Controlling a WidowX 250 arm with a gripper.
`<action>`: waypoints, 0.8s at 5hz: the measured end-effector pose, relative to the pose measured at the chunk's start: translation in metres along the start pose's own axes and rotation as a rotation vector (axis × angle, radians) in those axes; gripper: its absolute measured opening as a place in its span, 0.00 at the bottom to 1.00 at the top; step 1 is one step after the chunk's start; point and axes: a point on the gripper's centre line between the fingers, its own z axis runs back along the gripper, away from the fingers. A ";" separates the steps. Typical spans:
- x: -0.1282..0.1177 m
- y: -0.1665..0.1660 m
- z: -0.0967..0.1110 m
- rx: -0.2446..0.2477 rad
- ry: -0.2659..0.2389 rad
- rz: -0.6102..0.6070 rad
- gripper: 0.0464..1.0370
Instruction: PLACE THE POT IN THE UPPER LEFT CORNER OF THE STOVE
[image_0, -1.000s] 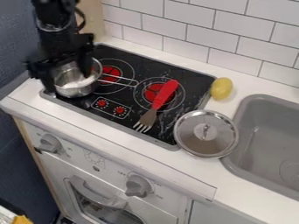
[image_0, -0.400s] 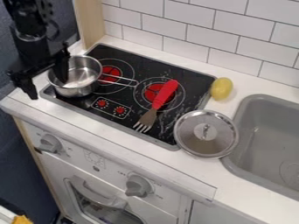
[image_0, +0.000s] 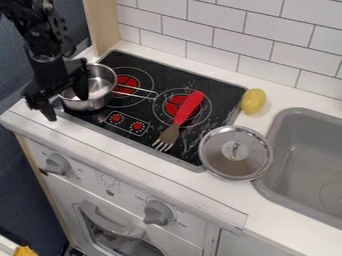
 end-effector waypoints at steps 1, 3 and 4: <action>0.002 -0.003 -0.008 -0.020 -0.020 -0.019 0.64; -0.002 -0.003 -0.007 -0.012 -0.021 -0.028 0.11; -0.006 -0.003 -0.002 -0.012 0.001 -0.036 0.04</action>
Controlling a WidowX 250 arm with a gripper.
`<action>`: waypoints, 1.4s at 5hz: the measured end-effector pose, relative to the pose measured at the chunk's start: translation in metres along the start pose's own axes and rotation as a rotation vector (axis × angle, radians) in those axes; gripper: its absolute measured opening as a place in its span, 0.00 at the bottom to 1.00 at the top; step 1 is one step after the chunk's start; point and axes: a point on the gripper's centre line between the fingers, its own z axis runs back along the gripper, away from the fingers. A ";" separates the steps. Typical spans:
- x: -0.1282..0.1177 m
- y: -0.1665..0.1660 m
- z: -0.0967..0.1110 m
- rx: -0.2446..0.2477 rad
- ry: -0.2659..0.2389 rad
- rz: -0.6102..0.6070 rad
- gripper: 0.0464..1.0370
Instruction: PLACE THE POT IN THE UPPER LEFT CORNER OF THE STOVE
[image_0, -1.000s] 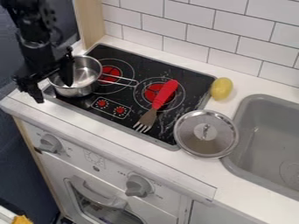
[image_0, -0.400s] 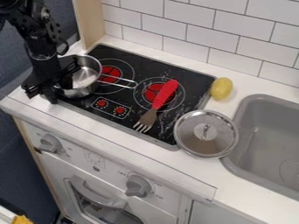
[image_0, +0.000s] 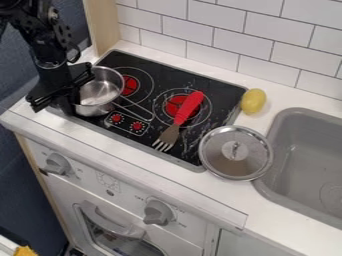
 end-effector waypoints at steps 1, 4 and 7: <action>-0.001 -0.003 0.011 -0.021 0.010 0.007 0.03; 0.021 -0.052 0.026 -0.094 -0.044 0.070 0.03; 0.038 -0.084 -0.012 -0.062 -0.016 0.153 0.03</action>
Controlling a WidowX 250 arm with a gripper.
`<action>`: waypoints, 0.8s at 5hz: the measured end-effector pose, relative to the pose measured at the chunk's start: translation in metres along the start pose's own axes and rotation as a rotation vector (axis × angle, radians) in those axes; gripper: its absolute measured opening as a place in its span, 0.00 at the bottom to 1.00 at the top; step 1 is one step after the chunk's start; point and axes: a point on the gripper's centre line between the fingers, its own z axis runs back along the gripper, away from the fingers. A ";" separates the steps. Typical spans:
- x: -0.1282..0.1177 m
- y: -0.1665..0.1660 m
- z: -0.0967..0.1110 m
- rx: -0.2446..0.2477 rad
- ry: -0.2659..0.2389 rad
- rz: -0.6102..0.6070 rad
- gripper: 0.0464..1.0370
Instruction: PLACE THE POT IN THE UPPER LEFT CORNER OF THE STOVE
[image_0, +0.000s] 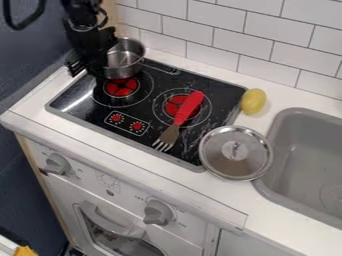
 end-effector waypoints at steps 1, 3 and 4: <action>0.003 -0.005 -0.009 0.005 0.001 0.013 0.03; 0.006 -0.012 -0.012 0.003 0.016 0.038 0.06; 0.000 -0.013 -0.012 0.003 0.051 0.045 0.24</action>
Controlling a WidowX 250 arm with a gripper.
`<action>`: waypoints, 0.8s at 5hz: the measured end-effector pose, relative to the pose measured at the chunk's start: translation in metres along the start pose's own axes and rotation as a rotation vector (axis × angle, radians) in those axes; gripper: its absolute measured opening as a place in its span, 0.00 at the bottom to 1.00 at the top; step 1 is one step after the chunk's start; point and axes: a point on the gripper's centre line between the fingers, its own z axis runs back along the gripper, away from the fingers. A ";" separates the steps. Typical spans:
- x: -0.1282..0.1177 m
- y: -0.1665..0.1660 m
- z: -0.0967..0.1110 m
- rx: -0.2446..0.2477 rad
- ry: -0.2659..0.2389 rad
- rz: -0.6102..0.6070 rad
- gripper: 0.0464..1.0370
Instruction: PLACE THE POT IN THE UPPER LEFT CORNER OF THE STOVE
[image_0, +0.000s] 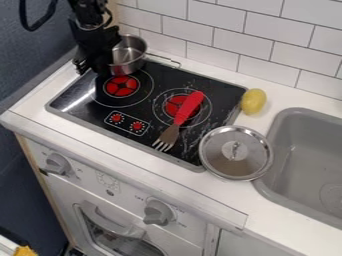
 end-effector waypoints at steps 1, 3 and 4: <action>-0.003 -0.002 0.000 -0.016 0.024 0.007 0.52; -0.009 -0.008 0.009 -0.015 0.094 -0.011 0.98; -0.006 -0.012 0.020 -0.012 0.131 -0.038 0.97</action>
